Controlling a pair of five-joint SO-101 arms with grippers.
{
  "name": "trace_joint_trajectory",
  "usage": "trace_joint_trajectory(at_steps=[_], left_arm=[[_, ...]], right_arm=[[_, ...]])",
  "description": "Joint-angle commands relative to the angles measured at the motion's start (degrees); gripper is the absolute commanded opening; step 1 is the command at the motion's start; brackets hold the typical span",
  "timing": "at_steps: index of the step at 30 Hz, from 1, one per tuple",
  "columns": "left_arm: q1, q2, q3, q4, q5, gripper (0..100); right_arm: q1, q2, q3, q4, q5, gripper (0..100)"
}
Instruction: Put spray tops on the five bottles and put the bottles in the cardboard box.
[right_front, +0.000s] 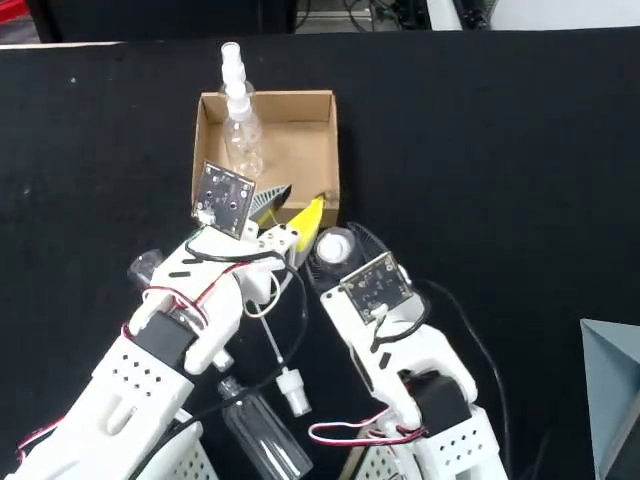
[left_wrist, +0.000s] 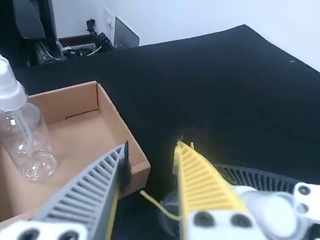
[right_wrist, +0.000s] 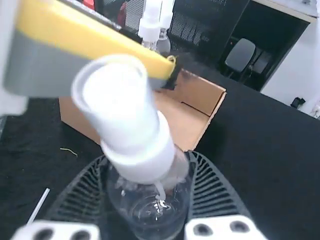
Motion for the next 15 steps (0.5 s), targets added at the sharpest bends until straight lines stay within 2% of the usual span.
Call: trace_joint_trajectory(at_steps=[1, 7, 15], left_arm=[[-1.0, -1.5, -1.4, -0.1, -0.1, 14], [-4.5, -2.7, -2.5, 0.4, -0.1, 14], [-12.8, -14.0, -0.9, 0.4, -0.1, 10]], right_arm=[[-0.8, -5.6, -0.6, -1.5, -0.5, 3.6], [-0.7, -5.6, -0.6, -1.5, -0.6, 3.6], [-0.7, -5.6, -0.5, -1.5, -0.6, 3.6]])
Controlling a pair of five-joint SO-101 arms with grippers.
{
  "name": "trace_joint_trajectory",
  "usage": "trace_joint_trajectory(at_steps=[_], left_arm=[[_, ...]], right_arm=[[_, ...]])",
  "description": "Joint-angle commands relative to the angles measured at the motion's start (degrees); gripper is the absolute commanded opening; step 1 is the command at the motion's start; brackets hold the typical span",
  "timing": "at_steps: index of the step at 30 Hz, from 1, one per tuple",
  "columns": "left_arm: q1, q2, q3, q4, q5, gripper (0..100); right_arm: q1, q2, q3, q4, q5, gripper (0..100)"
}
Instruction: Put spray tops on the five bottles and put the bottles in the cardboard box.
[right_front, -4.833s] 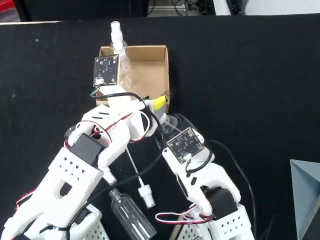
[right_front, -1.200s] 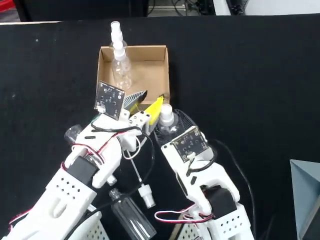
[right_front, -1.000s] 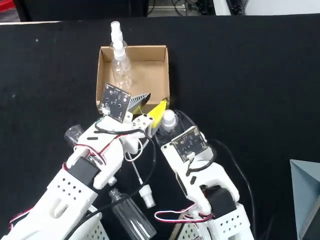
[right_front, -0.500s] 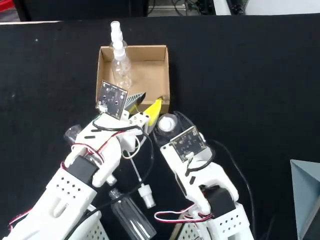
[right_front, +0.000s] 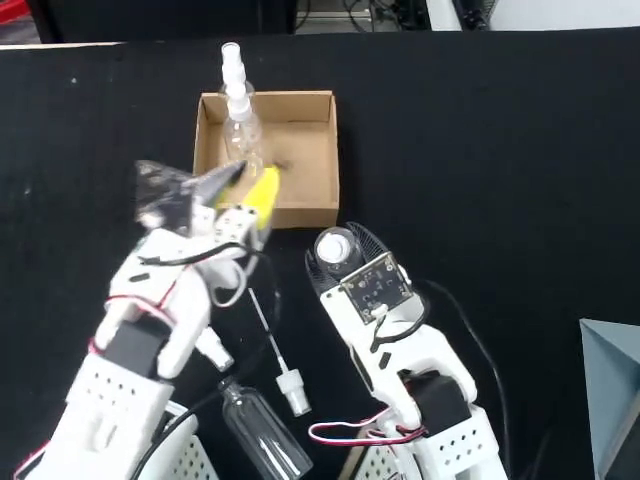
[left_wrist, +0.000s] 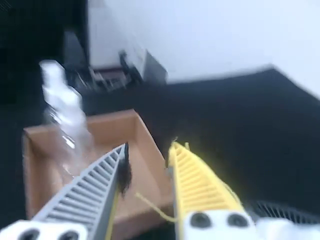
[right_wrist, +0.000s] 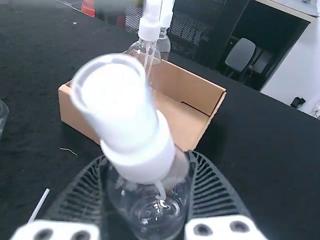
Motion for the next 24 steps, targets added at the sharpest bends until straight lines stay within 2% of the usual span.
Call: trace_joint_trajectory(at_steps=[1, 15, 24], left_arm=[[-4.9, -7.6, -0.4, 0.4, -0.1, 10], [-12.4, -12.0, 1.2, 0.6, -0.5, 10], [-20.4, -14.4, 1.2, 8.3, -0.3, 11]], right_arm=[[-0.7, -5.6, -0.5, -1.5, -0.6, 3.6], [-0.7, -5.6, 0.4, -1.5, -0.6, 3.6], [-0.7, -5.6, 0.4, -1.5, -0.6, 3.6]])
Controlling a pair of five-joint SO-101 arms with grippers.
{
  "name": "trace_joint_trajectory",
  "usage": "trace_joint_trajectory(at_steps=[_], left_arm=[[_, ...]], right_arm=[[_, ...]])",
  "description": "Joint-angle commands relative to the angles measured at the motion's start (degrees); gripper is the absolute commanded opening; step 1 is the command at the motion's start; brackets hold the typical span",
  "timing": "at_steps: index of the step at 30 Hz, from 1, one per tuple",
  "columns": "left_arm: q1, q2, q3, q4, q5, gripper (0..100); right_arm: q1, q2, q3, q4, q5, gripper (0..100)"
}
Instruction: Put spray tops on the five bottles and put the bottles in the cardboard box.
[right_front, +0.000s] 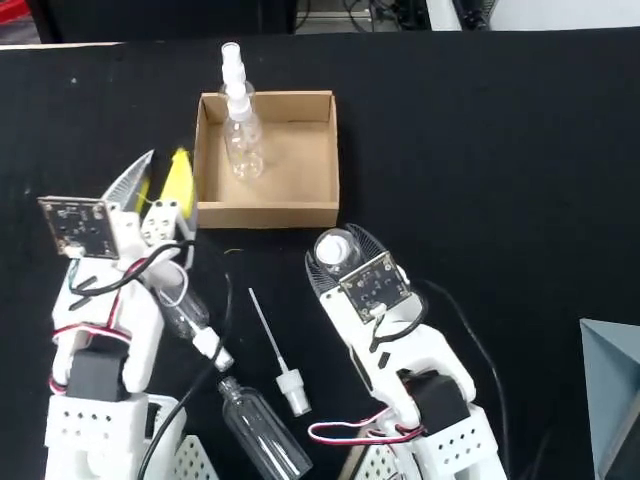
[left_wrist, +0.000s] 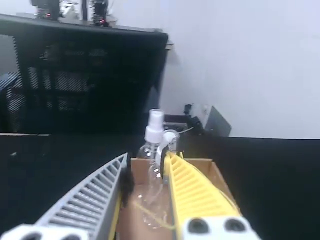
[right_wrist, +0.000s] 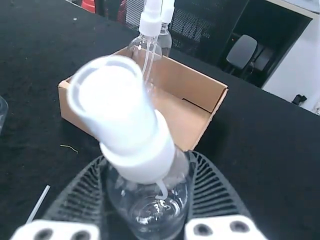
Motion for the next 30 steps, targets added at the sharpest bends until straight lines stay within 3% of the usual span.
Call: trace_joint_trajectory(at_steps=[1, 13, 19, 30], left_arm=[[-4.9, -2.7, -0.7, 3.5, -0.3, 11], [-15.5, -14.3, 11.5, 5.5, -0.2, 11], [-16.8, -24.8, 20.4, 5.5, -0.4, 11], [-19.6, -23.6, 26.0, 5.1, -0.1, 10]], right_arm=[[-0.7, -5.6, -0.4, -1.5, -0.6, 3.6], [-0.6, -5.6, -0.4, -1.5, -0.6, 3.6], [-0.6, -5.6, -0.4, -1.4, -0.6, 3.6], [-0.6, -5.6, -1.4, 0.9, -0.3, 3.5]])
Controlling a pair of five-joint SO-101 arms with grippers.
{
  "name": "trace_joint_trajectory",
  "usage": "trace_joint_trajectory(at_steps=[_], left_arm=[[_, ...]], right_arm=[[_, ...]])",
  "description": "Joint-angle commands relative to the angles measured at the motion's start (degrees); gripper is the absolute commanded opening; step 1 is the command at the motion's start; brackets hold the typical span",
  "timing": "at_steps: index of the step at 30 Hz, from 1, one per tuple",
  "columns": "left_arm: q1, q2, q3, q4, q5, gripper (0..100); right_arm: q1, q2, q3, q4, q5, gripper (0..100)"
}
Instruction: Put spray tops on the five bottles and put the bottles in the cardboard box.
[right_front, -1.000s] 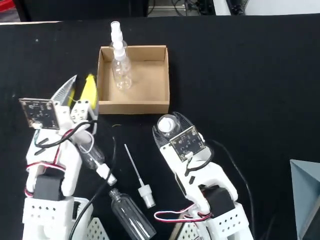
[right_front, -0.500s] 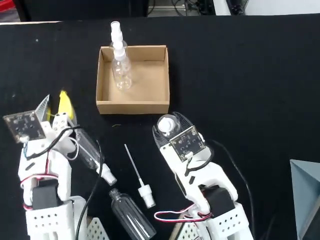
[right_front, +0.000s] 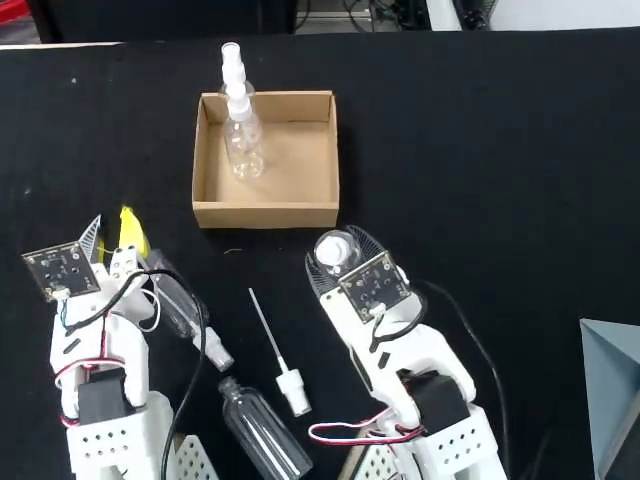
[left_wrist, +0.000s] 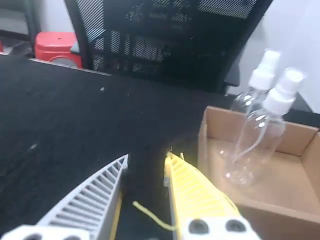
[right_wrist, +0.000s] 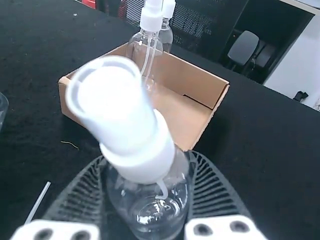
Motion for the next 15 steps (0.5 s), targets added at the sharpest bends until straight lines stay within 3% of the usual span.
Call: trace_joint_trajectory(at_steps=[1, 15], left_arm=[[-3.6, -0.3, 0.0, -0.2, -0.1, 10], [-6.5, -0.3, 0.7, -0.2, -0.1, 10]], right_arm=[[-0.6, -5.6, -1.9, 0.2, -0.3, 3.5], [1.8, -4.8, -11.0, 0.3, -0.1, 3.5]])
